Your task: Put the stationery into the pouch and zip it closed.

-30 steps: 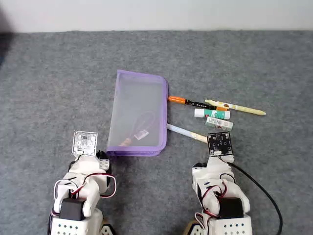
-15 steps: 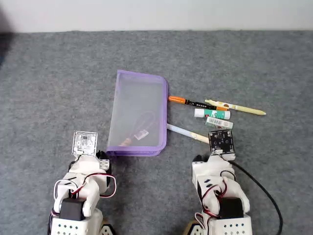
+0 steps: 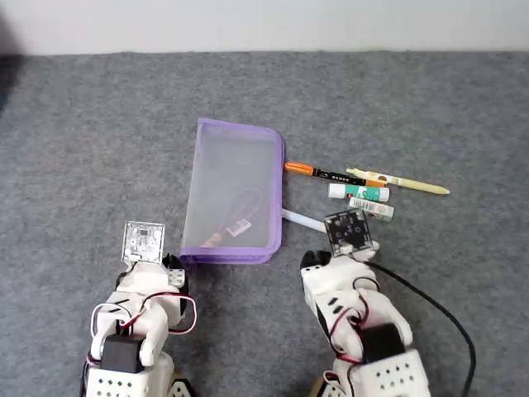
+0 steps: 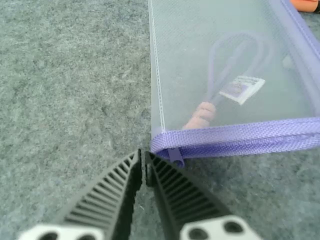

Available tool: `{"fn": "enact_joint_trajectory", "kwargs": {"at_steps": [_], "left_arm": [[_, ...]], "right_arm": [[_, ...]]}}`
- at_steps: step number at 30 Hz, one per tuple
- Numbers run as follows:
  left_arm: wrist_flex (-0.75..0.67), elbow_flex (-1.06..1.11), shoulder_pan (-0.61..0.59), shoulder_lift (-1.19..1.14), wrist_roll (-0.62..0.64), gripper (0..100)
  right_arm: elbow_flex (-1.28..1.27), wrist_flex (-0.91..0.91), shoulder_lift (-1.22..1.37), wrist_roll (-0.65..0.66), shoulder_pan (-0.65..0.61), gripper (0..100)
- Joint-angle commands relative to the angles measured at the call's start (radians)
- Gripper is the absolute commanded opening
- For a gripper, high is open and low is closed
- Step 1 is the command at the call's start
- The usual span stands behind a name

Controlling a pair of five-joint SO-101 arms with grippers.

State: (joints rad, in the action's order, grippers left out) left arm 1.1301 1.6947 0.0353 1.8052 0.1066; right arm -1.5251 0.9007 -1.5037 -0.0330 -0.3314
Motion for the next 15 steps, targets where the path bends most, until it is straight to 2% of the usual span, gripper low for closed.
{"fn": "enact_joint_trajectory", "kwargs": {"at_steps": [1, 9, 15], "left_arm": [[-0.021, -0.01, -0.008, 0.002, -0.005, 1], [-0.021, -0.01, -0.008, 0.002, -0.005, 1], [-0.021, -0.01, -0.008, 0.002, -0.005, 1]], "right_arm": [[0.132, -0.036, 0.213, -0.011, -0.045, 0.8], [0.382, -0.177, 0.829, -0.011, -0.065, 0.8], [0.582, -0.185, 1.181, -0.002, -0.068, 0.9]]}}
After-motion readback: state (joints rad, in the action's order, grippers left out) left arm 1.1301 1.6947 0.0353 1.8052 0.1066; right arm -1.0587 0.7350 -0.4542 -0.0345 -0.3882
